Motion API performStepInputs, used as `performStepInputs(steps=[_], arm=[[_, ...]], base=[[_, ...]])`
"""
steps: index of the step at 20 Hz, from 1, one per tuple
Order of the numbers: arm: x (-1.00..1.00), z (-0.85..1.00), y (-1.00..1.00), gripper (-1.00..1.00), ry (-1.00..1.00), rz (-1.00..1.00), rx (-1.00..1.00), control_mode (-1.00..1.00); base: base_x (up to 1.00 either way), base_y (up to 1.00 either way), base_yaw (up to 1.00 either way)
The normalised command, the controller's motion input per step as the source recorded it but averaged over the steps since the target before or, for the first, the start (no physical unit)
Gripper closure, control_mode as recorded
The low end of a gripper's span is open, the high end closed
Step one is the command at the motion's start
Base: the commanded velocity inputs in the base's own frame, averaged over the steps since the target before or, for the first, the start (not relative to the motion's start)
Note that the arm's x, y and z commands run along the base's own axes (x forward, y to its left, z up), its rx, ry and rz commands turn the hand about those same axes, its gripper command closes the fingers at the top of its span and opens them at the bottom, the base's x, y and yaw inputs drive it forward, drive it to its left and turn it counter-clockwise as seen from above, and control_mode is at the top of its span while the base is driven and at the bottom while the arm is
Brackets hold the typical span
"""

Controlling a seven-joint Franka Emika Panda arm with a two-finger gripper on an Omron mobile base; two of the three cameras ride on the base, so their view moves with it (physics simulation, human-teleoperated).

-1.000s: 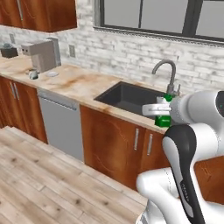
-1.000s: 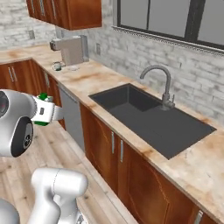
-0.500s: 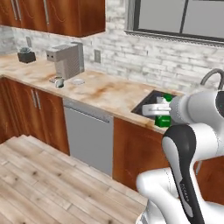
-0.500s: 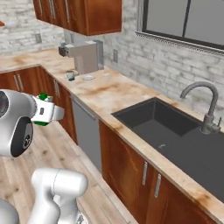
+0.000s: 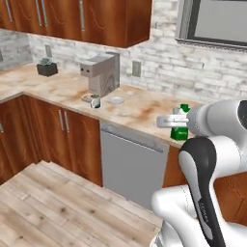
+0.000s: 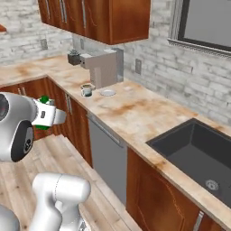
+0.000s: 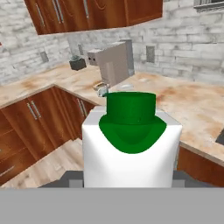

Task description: Take a sugar cube from the saucer and place it inside the coffee. Then, grab milk from the fridge and place it next to the coffee on the counter to sweeten the coffee.

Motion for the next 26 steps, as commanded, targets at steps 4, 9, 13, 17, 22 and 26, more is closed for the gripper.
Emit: performStepInputs(steps=[4, 9, 13, 17, 22, 26], arm=[[0.0, 0.0, 0.0, 1.0, 0.0, 0.0, 0.0, 1.0], [0.0, 0.0, 0.0, 1.0, 0.0, 0.0, 0.0, 1.0], [0.0, 0.0, 0.0, 1.0, 0.0, 0.0, 0.0, 1.0], [0.0, 0.0, 0.0, 1.0, 0.0, 0.0, 0.0, 1.0], [0.0, 0.0, 0.0, 1.0, 0.0, 0.0, 0.0, 1.0], [0.0, 0.0, 0.0, 1.0, 0.0, 0.0, 0.0, 1.0]], base=[[1.0, 1.0, -0.24], [1.0, 1.0, -0.28], [1.0, 0.98, -0.4], [1.0, 0.82, -0.55], [0.95, 0.65, -0.63], [0.34, 0.61, -0.67]])
